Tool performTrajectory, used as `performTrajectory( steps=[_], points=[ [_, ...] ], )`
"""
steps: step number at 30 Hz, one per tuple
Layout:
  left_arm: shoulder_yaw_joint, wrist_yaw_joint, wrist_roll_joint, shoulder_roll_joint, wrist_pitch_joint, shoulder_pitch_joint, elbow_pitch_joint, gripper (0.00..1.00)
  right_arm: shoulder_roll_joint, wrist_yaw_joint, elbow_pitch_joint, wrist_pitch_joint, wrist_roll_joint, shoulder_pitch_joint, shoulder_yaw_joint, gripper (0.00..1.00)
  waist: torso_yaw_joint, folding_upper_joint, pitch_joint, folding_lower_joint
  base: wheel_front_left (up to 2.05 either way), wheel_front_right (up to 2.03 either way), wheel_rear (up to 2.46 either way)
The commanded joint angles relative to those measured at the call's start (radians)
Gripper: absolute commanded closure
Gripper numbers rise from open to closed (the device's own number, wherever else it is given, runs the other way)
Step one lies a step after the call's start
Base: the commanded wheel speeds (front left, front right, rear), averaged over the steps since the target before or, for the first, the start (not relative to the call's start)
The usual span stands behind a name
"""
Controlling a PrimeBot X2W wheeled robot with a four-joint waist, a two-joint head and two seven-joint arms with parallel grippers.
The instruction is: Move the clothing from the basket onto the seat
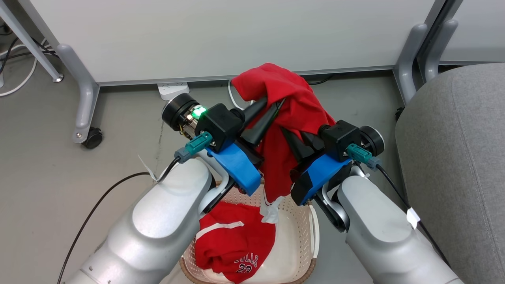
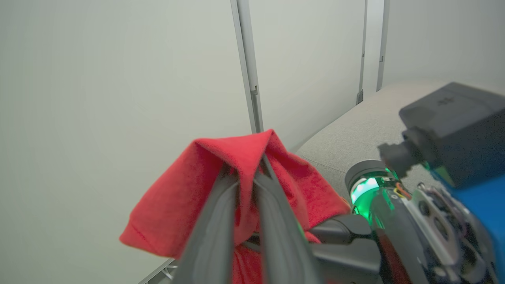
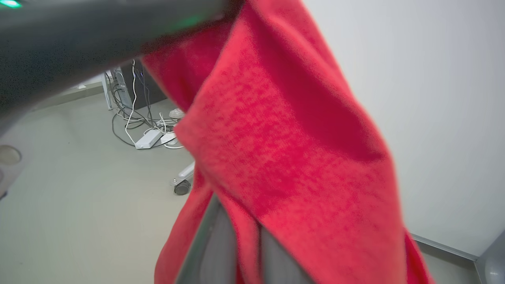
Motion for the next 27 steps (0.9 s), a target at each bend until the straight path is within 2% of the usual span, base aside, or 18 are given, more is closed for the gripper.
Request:
performTrajectory(
  steps=[1, 10, 15, 21, 27],
  points=[
    [0.006, 0.000, 0.003, 0.005, -0.005, 0.007, 0.008, 0.00, -0.001, -0.001, -0.009, -0.001, 0.006, 0.009, -0.004, 1.00, 0.000, 0.0000, 0.001, 0.0000, 0.00, 0.00, 0.00],
    [0.018, 0.000, 0.019, 0.008, -0.004, 0.010, 0.023, 0.00, -0.001, -0.001, -0.028, -0.001, -0.003, 0.004, -0.031, 1.00, -0.007, 0.0000, 0.013, 0.0000, 0.00, 0.00, 0.00],
    [0.042, 0.001, 0.028, 0.016, -0.004, 0.020, 0.022, 0.00, -0.002, -0.001, -0.043, -0.001, -0.019, -0.007, -0.071, 1.00, -0.036, 0.0000, 0.031, 0.0000, 0.00, 0.00, 0.00],
    [0.051, 0.001, 0.047, 0.031, -0.004, 0.031, 0.009, 0.00, -0.001, -0.001, -0.082, -0.001, -0.052, 0.000, -0.151, 1.00, -0.110, 0.0000, 0.061, 0.0000, 0.00, 0.00, 0.00],
    [0.048, 0.001, 0.065, 0.046, -0.004, 0.041, -0.017, 0.00, -0.001, -0.001, -0.142, -0.001, -0.086, 0.021, -0.238, 1.00, -0.216, 0.0000, 0.094, 0.0000, 0.00, 0.00, 0.00]
  ],
)
